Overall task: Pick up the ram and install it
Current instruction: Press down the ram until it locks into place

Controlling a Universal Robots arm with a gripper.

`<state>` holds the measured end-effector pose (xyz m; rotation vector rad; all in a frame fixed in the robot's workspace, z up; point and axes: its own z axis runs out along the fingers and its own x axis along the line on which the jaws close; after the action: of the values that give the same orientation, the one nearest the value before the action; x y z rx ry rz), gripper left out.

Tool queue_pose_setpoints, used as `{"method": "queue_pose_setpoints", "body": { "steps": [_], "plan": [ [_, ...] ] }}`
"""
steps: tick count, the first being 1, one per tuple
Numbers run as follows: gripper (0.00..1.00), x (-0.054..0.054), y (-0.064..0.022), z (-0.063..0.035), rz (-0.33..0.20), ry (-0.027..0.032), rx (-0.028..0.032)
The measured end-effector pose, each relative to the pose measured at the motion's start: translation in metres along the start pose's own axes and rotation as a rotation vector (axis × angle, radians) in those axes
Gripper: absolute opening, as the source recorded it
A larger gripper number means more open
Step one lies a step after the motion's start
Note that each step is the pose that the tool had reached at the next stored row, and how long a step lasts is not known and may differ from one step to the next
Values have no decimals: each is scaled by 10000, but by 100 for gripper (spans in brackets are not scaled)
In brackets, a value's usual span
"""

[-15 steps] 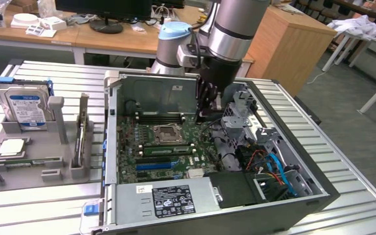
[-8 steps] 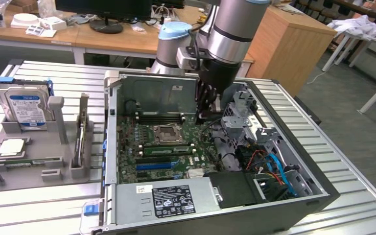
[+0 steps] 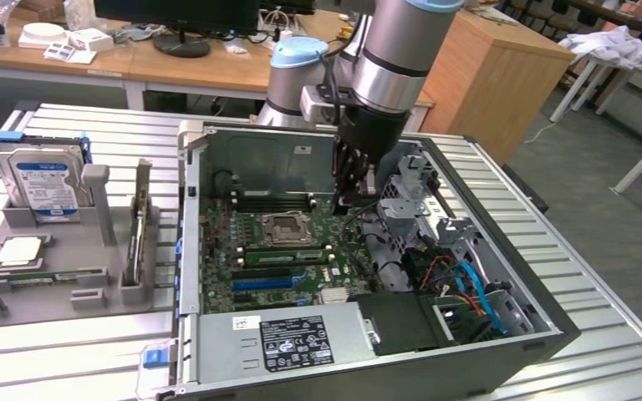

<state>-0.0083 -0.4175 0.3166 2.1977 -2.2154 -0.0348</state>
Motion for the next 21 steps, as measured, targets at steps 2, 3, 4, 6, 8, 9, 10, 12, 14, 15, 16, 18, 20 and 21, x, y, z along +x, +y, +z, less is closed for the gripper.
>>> {"method": "queue_pose_setpoints", "body": {
  "steps": [2, 3, 4, 6, 8, 9, 10, 12, 14, 15, 16, 18, 20, 21],
  "plan": [
    [11, 0, 0, 13, 0, 14, 1],
    [11, 0, 0, 18, 1, 23, 0],
    [11, 0, -1, 23, 1, 32, 0],
    [11, 0, -1, 36, 1, 46, 1],
    [11, 0, -1, 48, 2, 58, 1],
    [11, 0, -2, 53, 2, 62, 1],
    [11, 0, -2, 58, 2, 64, 1],
    [11, 0, -2, 68, 1, 65, 1],
    [11, 0, -2, 78, 1, 67, 1],
    [11, 0, -2, 83, 1, 67, 1],
    [11, 0, -3, 88, 1, 67, 1],
    [11, 0, -3, 99, 1, 68, 1],
    [11, 0, -4, 116, 0, 68, 1],
    [11, 0, -4, 126, 0, 68, 1]
  ]
}}
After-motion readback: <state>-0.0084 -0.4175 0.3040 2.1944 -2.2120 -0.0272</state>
